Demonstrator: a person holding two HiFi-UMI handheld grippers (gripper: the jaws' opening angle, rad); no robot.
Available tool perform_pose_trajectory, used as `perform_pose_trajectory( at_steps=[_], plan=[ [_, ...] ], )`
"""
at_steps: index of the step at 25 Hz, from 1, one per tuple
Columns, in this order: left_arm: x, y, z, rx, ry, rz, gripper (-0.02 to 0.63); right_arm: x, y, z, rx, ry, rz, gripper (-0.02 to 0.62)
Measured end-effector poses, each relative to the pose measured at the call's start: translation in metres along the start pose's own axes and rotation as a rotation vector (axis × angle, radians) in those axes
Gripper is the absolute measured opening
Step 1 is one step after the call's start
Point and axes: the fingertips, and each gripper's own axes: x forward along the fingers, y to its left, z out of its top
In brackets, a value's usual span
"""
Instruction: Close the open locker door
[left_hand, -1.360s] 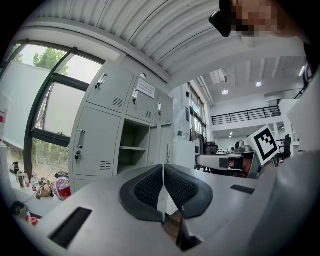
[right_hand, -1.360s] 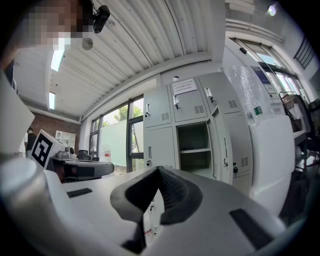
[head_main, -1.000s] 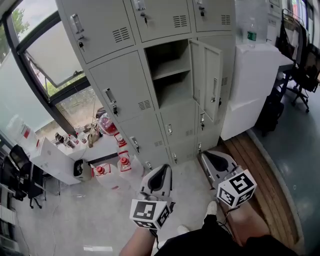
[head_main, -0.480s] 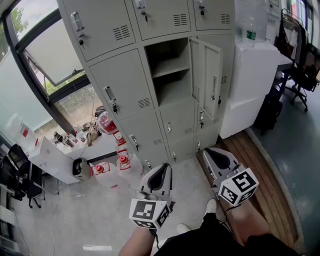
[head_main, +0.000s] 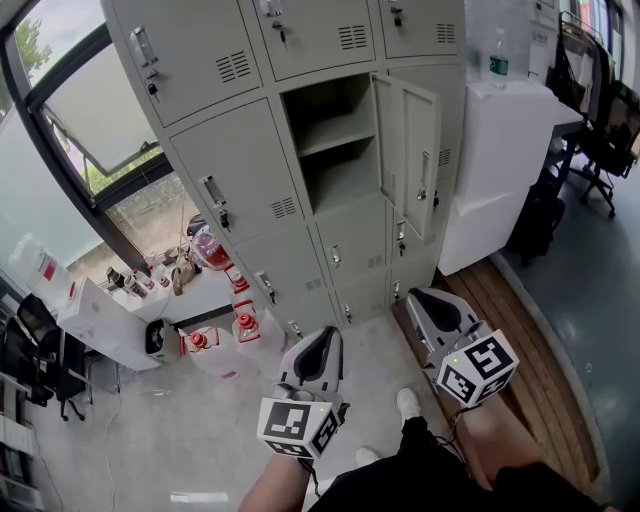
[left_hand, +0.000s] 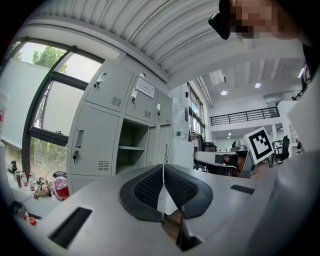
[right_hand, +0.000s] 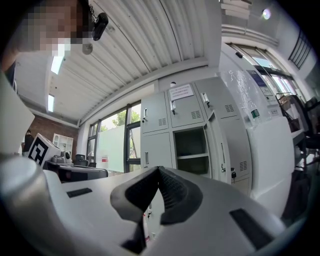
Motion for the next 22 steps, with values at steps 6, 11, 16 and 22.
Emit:
perform_pose_trajectory(
  at_steps=[6, 11, 16, 22],
  plan=[
    [0.021, 0.004, 0.001, -0.001, 0.004, 0.011, 0.022, 0.015, -0.016, 0.002, 0.013, 0.002, 0.016, 0.054],
    [0.042, 0.008, 0.0, -0.002, 0.008, 0.016, 0.021, 0.031, -0.034, 0.004, 0.018, 0.004, 0.027, 0.054],
    [0.066, 0.016, 0.0, -0.009, 0.011, 0.022, 0.022, 0.049, -0.051, 0.005, 0.01, 0.008, 0.046, 0.054],
    [0.095, 0.02, -0.001, -0.016, 0.018, 0.022, 0.021, 0.066, -0.087, 0.007, -0.033, 0.004, -0.02, 0.279]
  ],
)
